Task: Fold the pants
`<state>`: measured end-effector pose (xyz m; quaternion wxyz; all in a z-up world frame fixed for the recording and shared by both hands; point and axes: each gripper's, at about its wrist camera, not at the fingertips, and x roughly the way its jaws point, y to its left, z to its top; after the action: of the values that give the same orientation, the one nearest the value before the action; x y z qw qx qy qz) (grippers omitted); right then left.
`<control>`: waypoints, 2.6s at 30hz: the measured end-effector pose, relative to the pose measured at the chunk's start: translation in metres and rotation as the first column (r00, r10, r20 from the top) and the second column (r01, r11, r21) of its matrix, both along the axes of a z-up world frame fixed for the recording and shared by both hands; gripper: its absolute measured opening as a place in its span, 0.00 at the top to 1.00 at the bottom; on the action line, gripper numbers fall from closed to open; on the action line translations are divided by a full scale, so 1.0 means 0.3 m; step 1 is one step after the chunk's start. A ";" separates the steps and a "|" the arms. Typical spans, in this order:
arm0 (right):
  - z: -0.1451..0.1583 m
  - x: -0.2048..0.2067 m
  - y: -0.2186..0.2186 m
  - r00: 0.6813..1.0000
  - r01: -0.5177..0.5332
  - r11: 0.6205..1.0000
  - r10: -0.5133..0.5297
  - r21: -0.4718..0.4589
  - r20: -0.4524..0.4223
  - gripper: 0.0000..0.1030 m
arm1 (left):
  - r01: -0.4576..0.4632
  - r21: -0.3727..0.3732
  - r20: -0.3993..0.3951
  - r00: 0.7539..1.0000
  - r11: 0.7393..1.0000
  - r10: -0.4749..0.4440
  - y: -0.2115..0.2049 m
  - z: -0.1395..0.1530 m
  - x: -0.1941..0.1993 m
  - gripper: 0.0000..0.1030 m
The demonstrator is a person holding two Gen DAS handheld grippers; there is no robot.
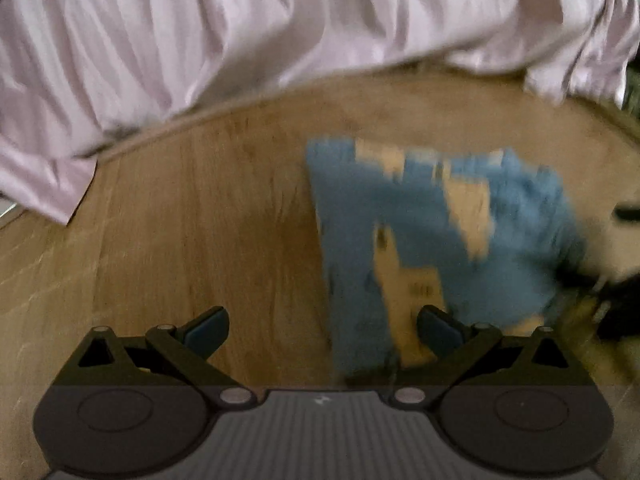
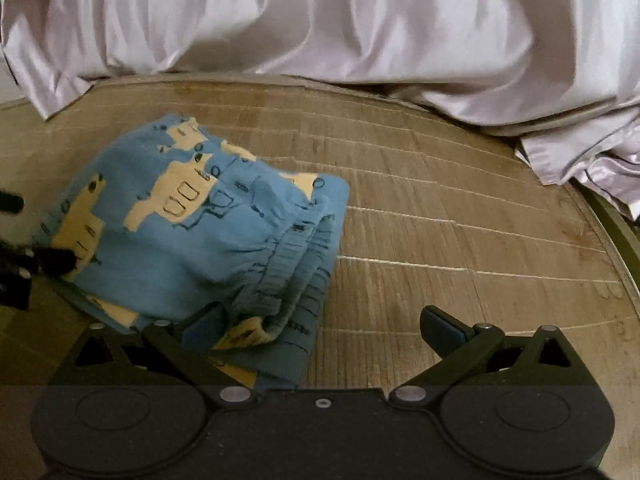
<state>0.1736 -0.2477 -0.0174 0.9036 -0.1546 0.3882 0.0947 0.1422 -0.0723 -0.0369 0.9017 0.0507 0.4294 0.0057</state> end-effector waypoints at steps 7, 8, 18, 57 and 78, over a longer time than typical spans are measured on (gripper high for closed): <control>0.064 -0.085 -0.005 0.994 -0.042 0.998 0.045 -0.039 0.104 0.01 | -0.014 -0.063 0.024 1.000 0.998 0.015 0.029 0.041 -0.067 0.00; 0.059 -0.077 -0.012 0.994 -0.045 0.998 0.048 -0.036 0.097 0.01 | -0.014 -0.069 0.029 0.999 0.998 0.016 0.033 0.045 -0.074 0.00; 0.023 -0.044 -0.035 0.992 -0.016 0.997 0.025 -0.079 0.121 0.01 | -0.019 -0.058 -0.010 1.000 0.998 0.019 0.019 0.031 -0.079 0.00; -0.051 0.387 -0.043 0.984 -0.050 0.930 0.108 0.364 -0.140 0.78 | 0.086 -0.410 -0.048 0.992 0.908 -0.115 0.139 0.000 0.077 0.81; -0.002 0.762 0.333 0.977 -0.203 0.961 0.211 0.189 -0.020 0.69 | -0.062 -0.358 0.029 0.997 0.932 0.077 0.319 0.070 0.332 0.82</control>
<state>0.4023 -0.1477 -0.0181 0.8913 -0.1074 0.3772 0.2275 0.2417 0.0233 -0.0159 0.9041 -0.1289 0.4056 -0.0394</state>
